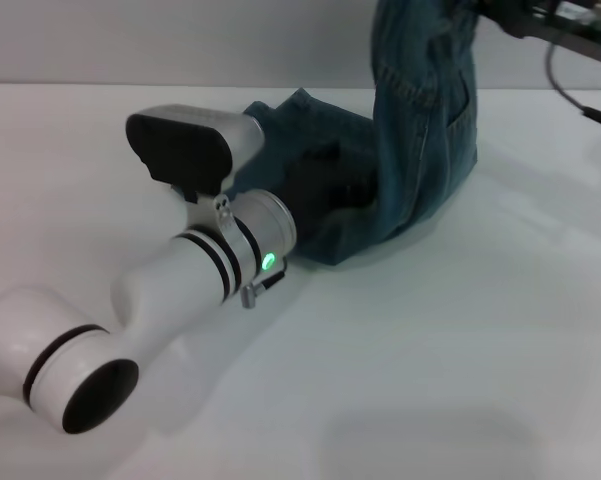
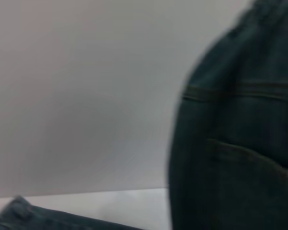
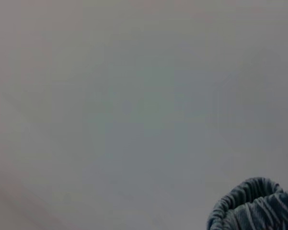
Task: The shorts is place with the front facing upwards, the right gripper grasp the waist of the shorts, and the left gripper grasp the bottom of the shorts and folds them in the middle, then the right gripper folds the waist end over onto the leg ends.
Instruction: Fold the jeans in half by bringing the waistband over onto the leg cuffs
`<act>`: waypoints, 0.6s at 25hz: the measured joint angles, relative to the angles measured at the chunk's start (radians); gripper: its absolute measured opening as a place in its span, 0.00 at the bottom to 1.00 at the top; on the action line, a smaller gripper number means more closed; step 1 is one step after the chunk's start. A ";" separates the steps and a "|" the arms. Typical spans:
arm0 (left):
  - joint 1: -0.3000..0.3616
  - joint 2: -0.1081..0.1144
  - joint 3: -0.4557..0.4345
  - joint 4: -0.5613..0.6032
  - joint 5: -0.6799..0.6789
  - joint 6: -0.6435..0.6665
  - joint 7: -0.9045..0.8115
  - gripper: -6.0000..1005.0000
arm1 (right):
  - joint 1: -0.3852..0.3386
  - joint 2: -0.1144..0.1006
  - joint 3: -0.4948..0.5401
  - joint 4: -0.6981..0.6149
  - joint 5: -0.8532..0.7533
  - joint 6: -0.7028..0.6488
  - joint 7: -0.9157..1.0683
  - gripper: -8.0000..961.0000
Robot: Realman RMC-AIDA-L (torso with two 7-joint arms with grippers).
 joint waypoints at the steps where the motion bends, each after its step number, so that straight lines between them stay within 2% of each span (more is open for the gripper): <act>1: 0.000 0.000 0.010 0.002 0.000 0.001 -0.006 0.86 | 0.009 0.000 -0.021 0.003 0.000 0.021 0.000 0.16; 8: -0.004 0.000 0.043 0.013 0.000 0.005 -0.017 0.86 | 0.049 0.001 -0.095 0.048 0.000 0.106 -0.007 0.16; 15: 0.022 0.008 0.015 0.006 0.000 0.016 -0.005 0.86 | 0.044 0.002 -0.115 0.058 0.012 0.155 -0.023 0.16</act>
